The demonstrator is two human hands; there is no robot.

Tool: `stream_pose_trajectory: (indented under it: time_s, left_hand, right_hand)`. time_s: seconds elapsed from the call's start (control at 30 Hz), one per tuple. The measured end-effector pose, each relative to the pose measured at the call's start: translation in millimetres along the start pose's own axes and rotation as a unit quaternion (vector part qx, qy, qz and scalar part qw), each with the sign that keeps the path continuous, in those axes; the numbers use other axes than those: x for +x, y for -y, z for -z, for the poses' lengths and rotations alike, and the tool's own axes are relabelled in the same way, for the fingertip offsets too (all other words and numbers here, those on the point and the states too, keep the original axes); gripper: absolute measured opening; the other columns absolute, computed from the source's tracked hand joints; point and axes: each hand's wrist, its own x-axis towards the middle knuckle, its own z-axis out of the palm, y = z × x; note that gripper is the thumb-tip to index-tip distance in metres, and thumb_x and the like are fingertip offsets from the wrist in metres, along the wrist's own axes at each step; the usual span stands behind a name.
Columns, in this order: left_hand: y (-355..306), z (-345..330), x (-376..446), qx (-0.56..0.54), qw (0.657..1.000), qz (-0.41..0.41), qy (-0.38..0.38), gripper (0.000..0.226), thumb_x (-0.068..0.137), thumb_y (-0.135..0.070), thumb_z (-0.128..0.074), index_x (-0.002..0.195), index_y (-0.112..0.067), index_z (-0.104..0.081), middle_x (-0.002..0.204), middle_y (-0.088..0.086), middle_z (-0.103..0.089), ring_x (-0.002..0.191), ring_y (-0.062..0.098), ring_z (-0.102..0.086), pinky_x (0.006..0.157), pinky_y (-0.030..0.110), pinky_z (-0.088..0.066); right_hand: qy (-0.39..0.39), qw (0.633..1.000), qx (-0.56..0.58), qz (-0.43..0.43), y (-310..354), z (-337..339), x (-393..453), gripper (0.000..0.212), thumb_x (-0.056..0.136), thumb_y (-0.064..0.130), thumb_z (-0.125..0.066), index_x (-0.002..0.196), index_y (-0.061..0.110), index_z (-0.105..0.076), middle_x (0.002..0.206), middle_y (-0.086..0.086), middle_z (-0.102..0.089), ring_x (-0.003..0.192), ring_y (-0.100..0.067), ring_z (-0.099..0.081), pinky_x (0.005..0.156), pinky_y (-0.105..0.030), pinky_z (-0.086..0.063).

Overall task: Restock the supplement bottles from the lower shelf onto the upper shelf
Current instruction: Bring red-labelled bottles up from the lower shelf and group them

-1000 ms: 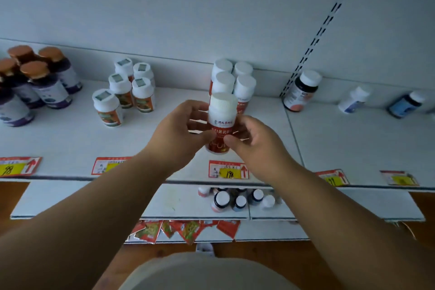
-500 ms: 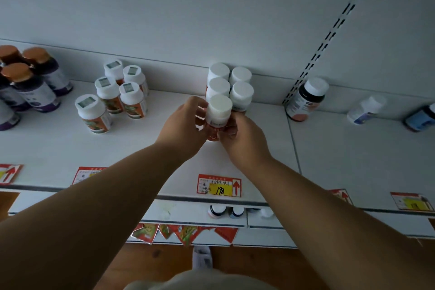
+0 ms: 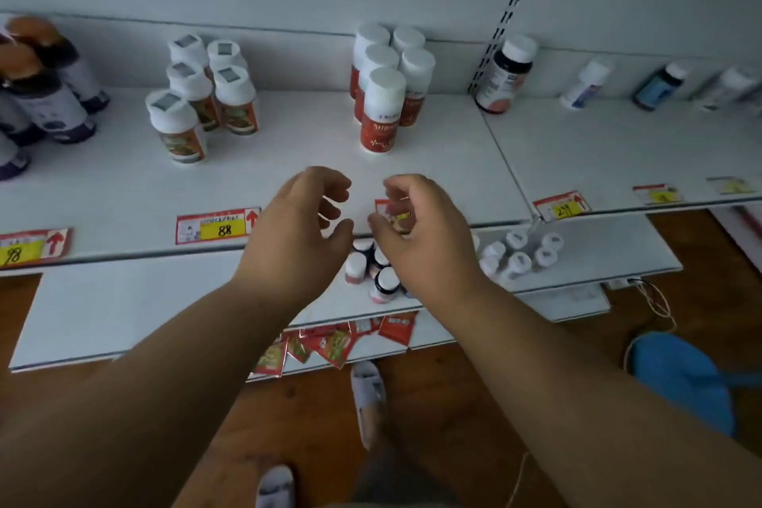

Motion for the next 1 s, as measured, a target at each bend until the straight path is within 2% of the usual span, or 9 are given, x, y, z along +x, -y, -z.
stream_pose_trajectory:
  time_s: [0.1, 0.23, 0.3, 0.47, 0.63, 0.77, 0.87, 0.93, 1.0]
  left_hand:
    - [16, 1, -41, -0.004, 1.0, -0.016, 0.015, 0.036, 0.088, -0.013, -0.069, 0.119, -0.024, -0.055, 0.107, -0.011, -0.059, 0.089, 0.008, -0.058, 0.073, 0.012, -0.046]
    - [57, -25, -76, -0.002, 0.998, 0.018, 0.062, 0.036, 0.086, -0.014, -0.07, 0.117, -0.025, -0.054, 0.103, -0.012, -0.058, 0.085, 0.006, -0.057, 0.071, 0.014, -0.047]
    - [84, -43, -80, 0.013, 0.996, 0.035, 0.078, 0.039, 0.086, -0.013, -0.07, 0.12, -0.023, -0.054, 0.103, -0.012, -0.057, 0.084, 0.004, -0.056, 0.071, 0.014, -0.046]
    - [147, -118, -77, 0.011, 0.989, 0.094, 0.11, 0.04, 0.087, -0.015, -0.07, 0.122, -0.026, -0.053, 0.103, -0.013, -0.057, 0.084, -0.002, -0.056, 0.068, 0.012, -0.045]
    - [208, -201, -63, -0.03, 0.975, 0.18, 0.123, 0.037, 0.088, -0.017, -0.066, 0.121, -0.028, -0.053, 0.107, -0.012, -0.062, 0.087, 0.002, -0.061, 0.069, 0.021, -0.05]
    - [249, -242, -34, -0.075, 0.96, 0.25, 0.097, 0.032, 0.091, -0.021, -0.065, 0.12, -0.032, -0.056, 0.11, -0.01, -0.064, 0.087, 0.003, -0.064, 0.056, 0.02, -0.051]
    - [266, -264, -10, -0.078, 0.961, 0.257, 0.068, 0.04, 0.089, -0.029, -0.068, 0.126, -0.03, -0.053, 0.119, -0.008, -0.063, 0.096, 0.012, -0.064, 0.078, 0.036, -0.059]
    - [273, -279, 1, -0.066, 0.966, 0.242, 0.068, 0.053, 0.087, -0.034, -0.071, 0.134, -0.029, -0.048, 0.127, -0.006, -0.059, 0.107, 0.014, -0.061, 0.091, 0.038, -0.054]
    - [276, -295, 10, -0.077, 0.966, 0.238, 0.059, 0.063, 0.084, -0.038, -0.073, 0.139, -0.029, -0.044, 0.134, -0.005, -0.056, 0.116, 0.015, -0.057, 0.096, 0.035, -0.049]
  right_hand:
    - [0.02, 1.0, 0.015, -0.01, 5, -20, -42, 0.04, 0.092, 0.028, -0.068, 0.13, 0.023, -0.055, 0.123, 0.006, -0.061, 0.102, -0.004, -0.058, 0.08, -0.009, -0.046]
    - [0.051, 0.997, 0.025, -0.049, -29, -55, -77, 0.038, 0.092, 0.028, -0.068, 0.127, 0.022, -0.056, 0.118, 0.007, -0.063, 0.1, -0.006, -0.062, 0.082, -0.024, -0.056]
    - [0.065, 0.995, 0.028, -0.073, -55, -73, -83, 0.037, 0.092, 0.027, -0.067, 0.127, 0.022, -0.057, 0.116, 0.007, -0.064, 0.098, -0.005, -0.062, 0.082, -0.026, -0.056]
    - [0.089, 0.989, 0.029, -0.116, -133, -129, -70, 0.037, 0.093, 0.025, -0.066, 0.129, 0.027, -0.055, 0.122, 0.011, -0.062, 0.098, 0.0, -0.06, 0.081, -0.02, -0.051]
    - [0.13, 0.977, 0.015, -0.168, -208, -194, -47, 0.041, 0.098, 0.024, -0.058, 0.137, 0.03, -0.048, 0.13, 0.01, -0.058, 0.095, -0.001, -0.052, 0.084, -0.026, -0.047]
    - [0.156, 0.968, 0.042, -0.191, -246, -227, -32, 0.043, 0.101, 0.02, -0.052, 0.141, 0.03, -0.045, 0.134, 0.01, -0.055, 0.1, -0.006, -0.053, 0.084, -0.025, -0.041]
    - [0.168, 0.965, 0.049, -0.193, -266, -238, -24, 0.044, 0.102, 0.017, -0.049, 0.143, 0.031, -0.042, 0.141, 0.011, -0.052, 0.117, -0.011, -0.054, 0.093, -0.031, -0.045]
    - [0.198, 0.958, 0.077, -0.195, -276, -242, -21, 0.049, 0.102, 0.016, -0.047, 0.146, 0.035, -0.037, 0.147, 0.01, -0.047, 0.125, -0.009, -0.048, 0.096, -0.031, -0.042]
    - [0.226, 0.946, 0.114, -0.201, -284, -246, -17, 0.053, 0.102, 0.014, -0.045, 0.147, 0.039, -0.034, 0.15, 0.009, -0.044, 0.131, -0.007, -0.044, 0.097, -0.029, -0.039]
